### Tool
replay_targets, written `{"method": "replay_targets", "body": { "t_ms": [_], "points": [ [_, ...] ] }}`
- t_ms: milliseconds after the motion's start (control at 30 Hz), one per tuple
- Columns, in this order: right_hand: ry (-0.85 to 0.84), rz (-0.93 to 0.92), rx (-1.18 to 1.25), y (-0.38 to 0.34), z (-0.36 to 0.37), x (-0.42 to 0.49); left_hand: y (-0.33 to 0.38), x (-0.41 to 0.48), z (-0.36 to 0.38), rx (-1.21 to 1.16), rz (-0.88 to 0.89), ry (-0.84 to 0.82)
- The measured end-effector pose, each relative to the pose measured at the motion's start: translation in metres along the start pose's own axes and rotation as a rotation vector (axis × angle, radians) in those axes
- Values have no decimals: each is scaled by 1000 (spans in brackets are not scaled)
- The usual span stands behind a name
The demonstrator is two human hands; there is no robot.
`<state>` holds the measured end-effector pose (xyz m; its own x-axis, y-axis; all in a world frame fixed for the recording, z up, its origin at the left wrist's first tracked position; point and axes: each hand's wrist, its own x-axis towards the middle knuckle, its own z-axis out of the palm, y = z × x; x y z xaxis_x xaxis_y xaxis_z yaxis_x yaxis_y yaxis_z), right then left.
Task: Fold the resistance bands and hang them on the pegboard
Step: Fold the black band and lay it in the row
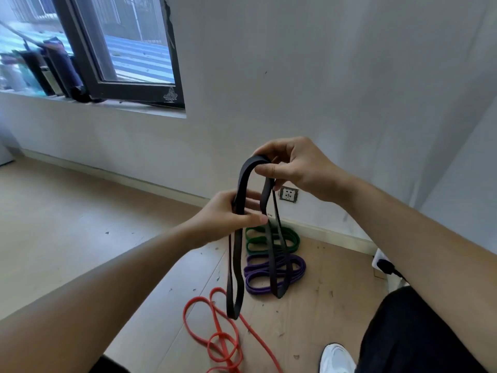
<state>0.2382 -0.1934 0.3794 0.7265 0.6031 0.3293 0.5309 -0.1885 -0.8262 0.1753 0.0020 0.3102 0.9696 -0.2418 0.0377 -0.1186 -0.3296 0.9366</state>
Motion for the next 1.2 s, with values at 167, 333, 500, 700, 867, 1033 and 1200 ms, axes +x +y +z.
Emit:
{"method": "replay_targets", "body": {
  "t_ms": [167,333,500,700,867,1033,1200],
  "points": [
    [58,-31,188,-3,-4,-1,6,7,18,-56,37,35],
    [148,-54,328,1,-6,3,10,13,23,-147,73,127],
    [178,-84,456,1,-10,4,10,17,26,-190,75,137],
    [286,-70,277,10,-28,3,16,16,15,-233,62,103],
    [255,-5,254,19,-38,0,17,15,1,-181,25,20],
    [281,25,371,23,-42,0,13,15,-13,41,47,-17],
    [287,27,421,24,-45,1,5,18,-22,204,72,30]
  ]
}}
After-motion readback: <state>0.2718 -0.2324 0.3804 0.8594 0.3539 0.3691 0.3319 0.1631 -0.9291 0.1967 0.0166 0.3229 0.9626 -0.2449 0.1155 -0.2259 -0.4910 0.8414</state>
